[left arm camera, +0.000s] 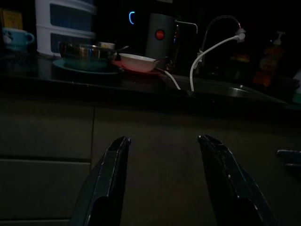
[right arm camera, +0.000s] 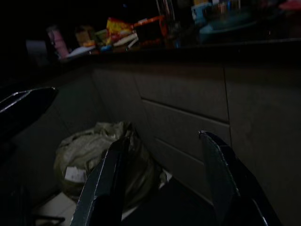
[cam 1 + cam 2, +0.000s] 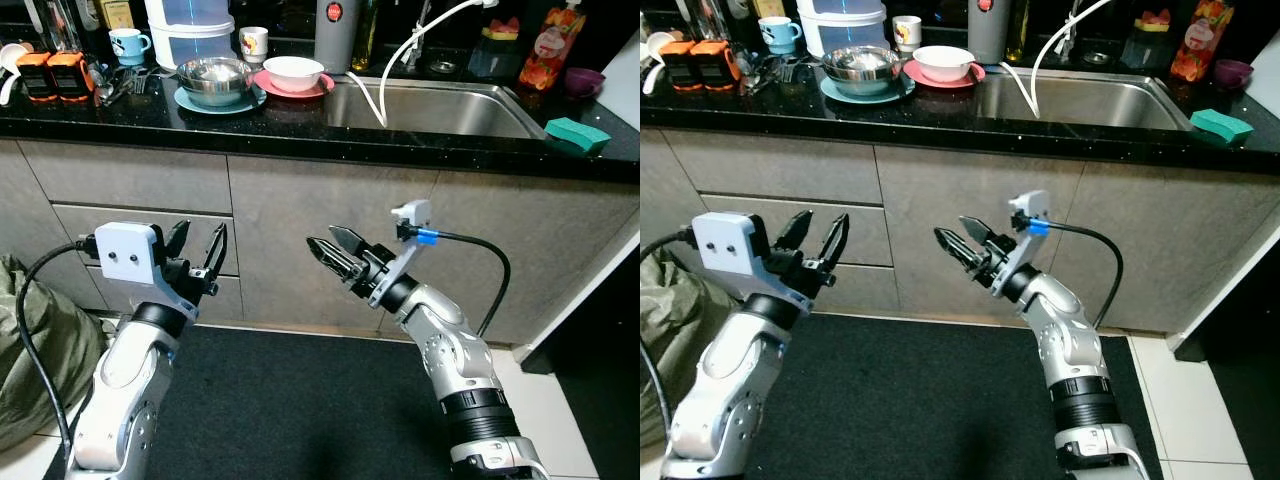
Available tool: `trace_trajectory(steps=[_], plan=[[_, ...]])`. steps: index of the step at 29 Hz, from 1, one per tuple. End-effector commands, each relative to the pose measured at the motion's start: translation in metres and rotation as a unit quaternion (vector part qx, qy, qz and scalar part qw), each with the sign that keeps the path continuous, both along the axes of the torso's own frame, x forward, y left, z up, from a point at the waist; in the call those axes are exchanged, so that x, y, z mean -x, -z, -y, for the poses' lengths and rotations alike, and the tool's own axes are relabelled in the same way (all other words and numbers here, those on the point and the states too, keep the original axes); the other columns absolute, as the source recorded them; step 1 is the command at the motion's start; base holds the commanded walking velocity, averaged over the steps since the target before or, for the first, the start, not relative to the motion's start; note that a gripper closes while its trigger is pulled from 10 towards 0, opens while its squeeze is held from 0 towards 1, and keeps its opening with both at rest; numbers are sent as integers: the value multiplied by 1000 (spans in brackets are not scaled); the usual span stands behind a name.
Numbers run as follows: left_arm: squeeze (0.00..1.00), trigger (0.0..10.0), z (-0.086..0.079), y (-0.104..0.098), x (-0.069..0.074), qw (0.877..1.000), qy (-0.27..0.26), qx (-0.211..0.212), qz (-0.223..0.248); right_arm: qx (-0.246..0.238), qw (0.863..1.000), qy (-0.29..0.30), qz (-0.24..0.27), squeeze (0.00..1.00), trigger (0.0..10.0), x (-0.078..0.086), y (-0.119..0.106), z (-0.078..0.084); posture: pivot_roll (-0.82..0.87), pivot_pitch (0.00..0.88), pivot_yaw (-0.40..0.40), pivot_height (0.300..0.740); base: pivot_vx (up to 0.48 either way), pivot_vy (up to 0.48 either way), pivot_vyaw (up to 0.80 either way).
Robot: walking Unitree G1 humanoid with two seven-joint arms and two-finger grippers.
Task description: Kitchen organization
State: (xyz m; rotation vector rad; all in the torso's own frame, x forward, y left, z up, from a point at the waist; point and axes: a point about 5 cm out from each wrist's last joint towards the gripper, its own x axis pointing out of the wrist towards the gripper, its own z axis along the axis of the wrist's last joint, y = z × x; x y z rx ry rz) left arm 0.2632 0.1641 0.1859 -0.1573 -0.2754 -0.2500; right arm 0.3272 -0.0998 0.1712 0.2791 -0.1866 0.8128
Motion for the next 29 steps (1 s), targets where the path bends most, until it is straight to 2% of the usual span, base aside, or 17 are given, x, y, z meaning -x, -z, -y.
trace_trajectory(steps=[1,11,29], plan=[[0,10000,1,-1,3,1000,-1,6,-12,8,1000,-5,-12,0,10000,3,0,-2,71,47,-74,740,401,0,0],[0,10000,-1,-2,6,1000,-8,5,-19,20,1000,-3,-13,0,10000,-1,-6,-9,78,46,-77,740,413,0,0],[0,10000,-4,-9,1,1000,-9,-7,-24,-22,1000,-22,2,0,10000,1,-31,-23,82,37,-63,740,428,0,0]])
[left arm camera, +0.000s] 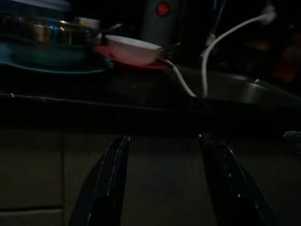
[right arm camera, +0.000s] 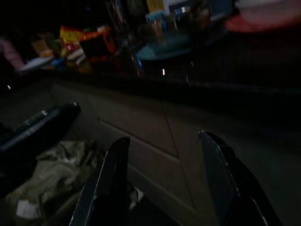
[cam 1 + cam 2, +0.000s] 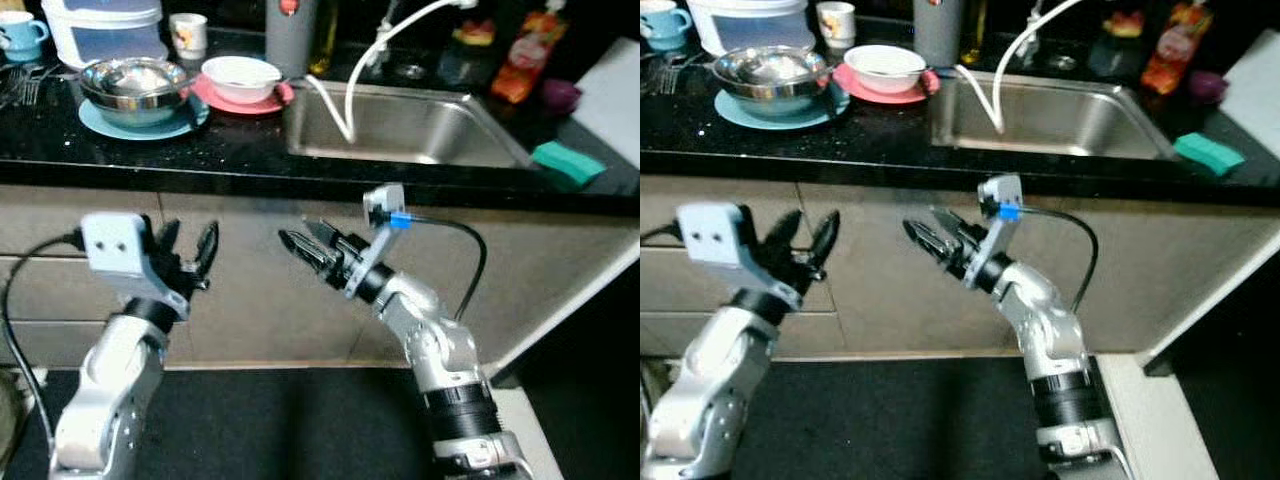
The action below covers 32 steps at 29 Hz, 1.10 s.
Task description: Kitchen organization
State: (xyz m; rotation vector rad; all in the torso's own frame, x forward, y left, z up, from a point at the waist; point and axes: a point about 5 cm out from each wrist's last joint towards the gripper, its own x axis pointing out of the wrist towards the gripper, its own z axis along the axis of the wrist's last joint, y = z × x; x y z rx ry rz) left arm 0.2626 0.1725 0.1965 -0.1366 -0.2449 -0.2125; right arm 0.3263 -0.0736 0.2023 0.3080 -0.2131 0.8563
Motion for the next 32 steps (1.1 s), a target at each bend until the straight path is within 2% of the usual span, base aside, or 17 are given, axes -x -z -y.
trace_trajectory(steps=[1,3,6,13,15,19,26,31,32], plan=[[0,10000,4,1,0,1000,9,1,-8,-7,1000,-4,-6,0,10000,1,-2,2,86,38,-64,740,424,0,0],[0,10000,4,0,1,1000,5,-7,-7,-29,999,-32,9,0,10000,5,-9,-2,92,39,-65,740,426,0,0],[0,10000,2,-1,2,1000,-4,-13,-7,-36,999,-35,12,0,10000,5,-12,-3,100,42,-65,740,428,0,471],[0,10000,-6,-7,9,997,-64,-33,1,-50,998,-21,5,0,10000,0,-18,-4,118,45,-67,740,426,0,640],[0,10000,-10,-9,12,995,-89,-38,3,-51,999,-12,2,0,10000,-3,-19,-5,125,45,-67,740,412,0,0],[0,10000,-13,-7,14,993,-106,-45,-4,-53,999,-6,4,0,10000,-5,-22,-6,135,43,-67,740,407,0,0],[0,10000,-13,-5,15,992,-112,-52,-9,-59,998,6,10,0,10000,-8,-29,-8,139,39,-66,740,404,0,0],[0,10000,-10,-7,13,993,-103,-51,-5,-74,997,25,16,0,10000,-12,-39,-5,137,37,-65,740,405,0,0],[0,10000,-7,-8,12,994,-95,-47,-6,-88,995,27,22,0,10000,-13,-46,-2,135,37,-63,740,0,0,0]])
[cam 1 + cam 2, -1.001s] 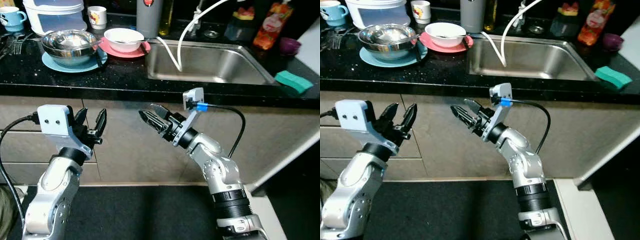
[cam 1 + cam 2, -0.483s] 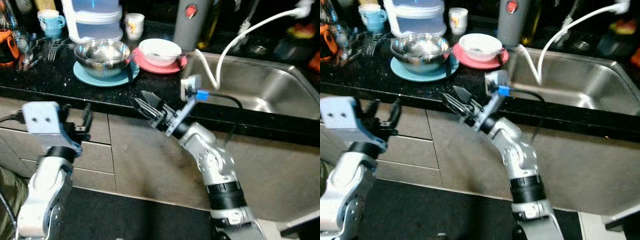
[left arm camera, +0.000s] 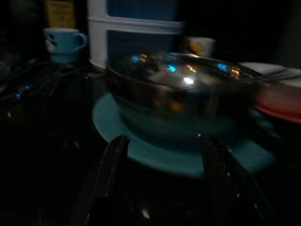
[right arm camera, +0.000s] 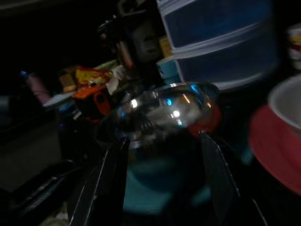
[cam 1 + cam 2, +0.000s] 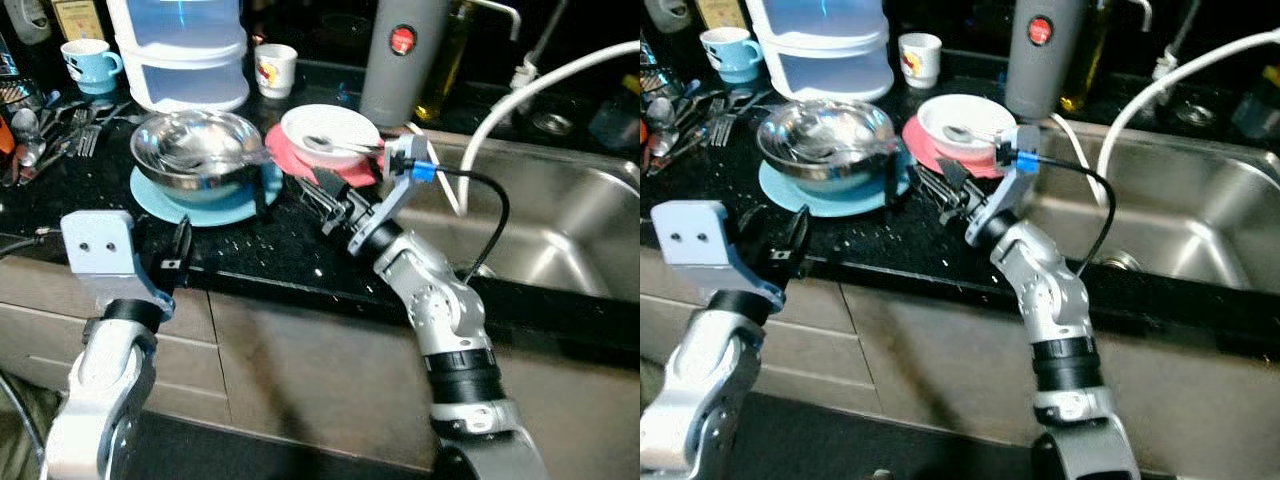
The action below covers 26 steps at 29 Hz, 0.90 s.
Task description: Kitchen organization
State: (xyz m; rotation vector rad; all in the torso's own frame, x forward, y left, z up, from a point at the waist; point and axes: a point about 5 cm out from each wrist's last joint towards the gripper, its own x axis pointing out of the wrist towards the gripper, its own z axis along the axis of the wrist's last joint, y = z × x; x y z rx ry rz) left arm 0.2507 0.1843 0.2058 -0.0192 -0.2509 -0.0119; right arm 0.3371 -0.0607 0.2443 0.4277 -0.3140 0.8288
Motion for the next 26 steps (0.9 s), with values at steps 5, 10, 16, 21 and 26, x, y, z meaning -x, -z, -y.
trace_trajectory(steps=[5,10,16,21,26], plan=[[0,10000,10,1,-1,1000,24,-7,-5,-39,999,3,13,0,10000,-1,-15,14,135,36,-63,740,0,0,0],[0,10000,13,4,1,1000,22,-16,-8,-74,996,-29,33,0,10000,4,-33,16,133,35,-65,740,0,0,0],[0,10000,12,6,3,1000,13,-15,-12,-87,994,-47,53,0,10000,9,-47,13,137,30,-73,740,0,0,0],[0,10000,17,9,4,1000,19,-15,-14,-75,993,-68,54,12,10000,10,-48,14,140,25,-83,740,0,0,0],[0,10000,21,9,7,999,26,-14,-15,14,998,-27,51,529,10000,3,-35,9,140,12,-83,740,0,0,0]])
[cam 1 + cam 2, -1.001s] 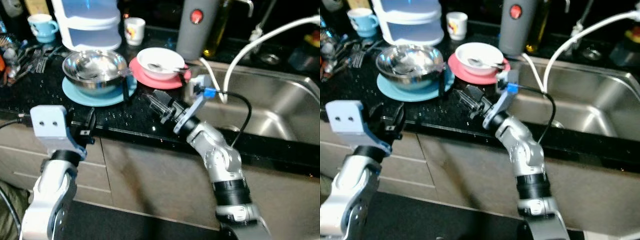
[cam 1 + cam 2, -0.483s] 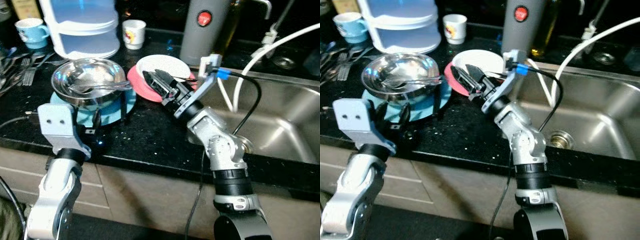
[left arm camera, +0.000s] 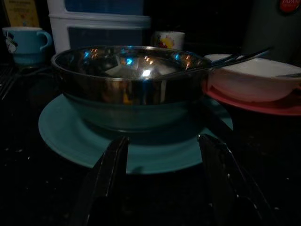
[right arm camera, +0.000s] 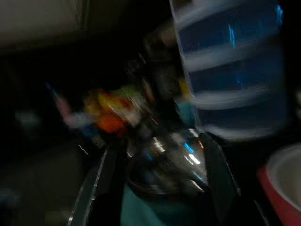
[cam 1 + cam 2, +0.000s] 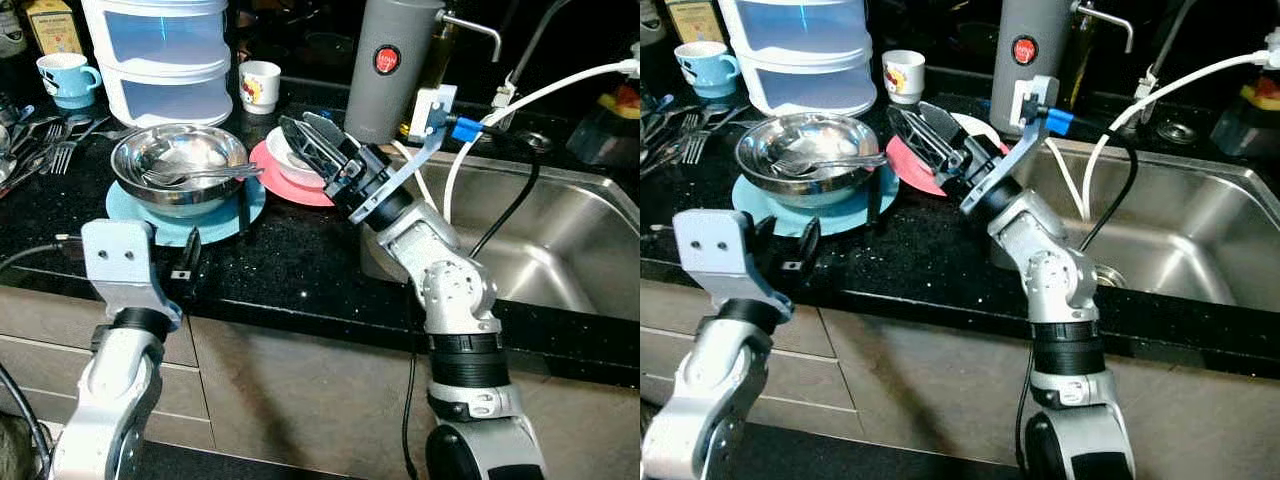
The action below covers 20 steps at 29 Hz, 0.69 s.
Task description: Kitchen organization
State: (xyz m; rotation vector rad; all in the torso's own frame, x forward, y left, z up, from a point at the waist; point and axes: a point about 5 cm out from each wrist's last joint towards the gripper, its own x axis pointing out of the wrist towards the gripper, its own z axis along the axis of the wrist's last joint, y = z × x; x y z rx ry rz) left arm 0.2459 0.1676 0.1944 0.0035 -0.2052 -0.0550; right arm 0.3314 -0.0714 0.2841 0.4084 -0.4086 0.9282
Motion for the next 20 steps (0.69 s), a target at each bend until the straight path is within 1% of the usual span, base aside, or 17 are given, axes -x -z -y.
trace_trajectory(steps=[1,2,4,5,6,7,8,10,11,12,13,16,19,20], plan=[[0,10000,5,-2,3,1000,7,1,7,28,999,19,-6,780,10000,-4,7,-3,141,10,-81,740,0,0,0],[0,10000,6,-2,5,1000,9,2,6,34,999,24,-4,1000,10000,-4,8,-3,141,10,-81,740,0,0,0],[0,10000,7,-2,6,1000,11,4,5,39,999,23,1,1000,10000,-4,8,-4,143,13,-81,740,0,0,0],[0,10000,10,-1,11,1000,19,4,-1,100,993,33,49,1000,10000,1,7,-11,144,18,-80,740,0,0,0],[0,10000,10,-1,11,1000,19,4,-1,100,993,33,49,1000,10000,1,7,-11,144,18,-80,740,0,0,0],[0,10000,12,-2,14,1000,22,4,-2,133,987,41,76,1000,10000,3,6,-15,144,20,-78,740,0,0,0],[0,10000,13,-2,15,1000,24,4,-3,154,983,46,94,1000,10000,5,5,-18,144,21,-77,740,0,0,0],[0,10000,16,-3,19,1000,26,8,-4,161,979,49,118,1000,10000,8,-3,-25,148,23,-79,740,0,0,0],[0,10000,17,-3,21,1000,27,9,-5,160,978,51,128,824,10000,9,-7,-28,148,23,-79,740,0,0,0],[0,10000,18,-4,23,1000,27,9,-6,158,977,54,135,345,10000,10,-10,-30,148,23,-79,740,0,0,0],[0,10000,19,-3,24,1000,26,10,-8,157,976,62,141,0,10000,9,-13,-32,159,25,-85,740,0,0,0],[0,10000,19,-2,26,1000,24,9,-11,158,975,57,144,0,10000,10,-14,-35,159,25,-85,740,0,0,0],[0,10000,20,-1,28,1000,20,7,-15,196,959,71,192,0,10000,11,-15,-39,164,28,-89,740,0,0,0],[0,10000,20,-1,28,1000,20,7,-15,196,959,71,192,0,10000,11,-15,-39,164,28,-89,740,0,0,0]])
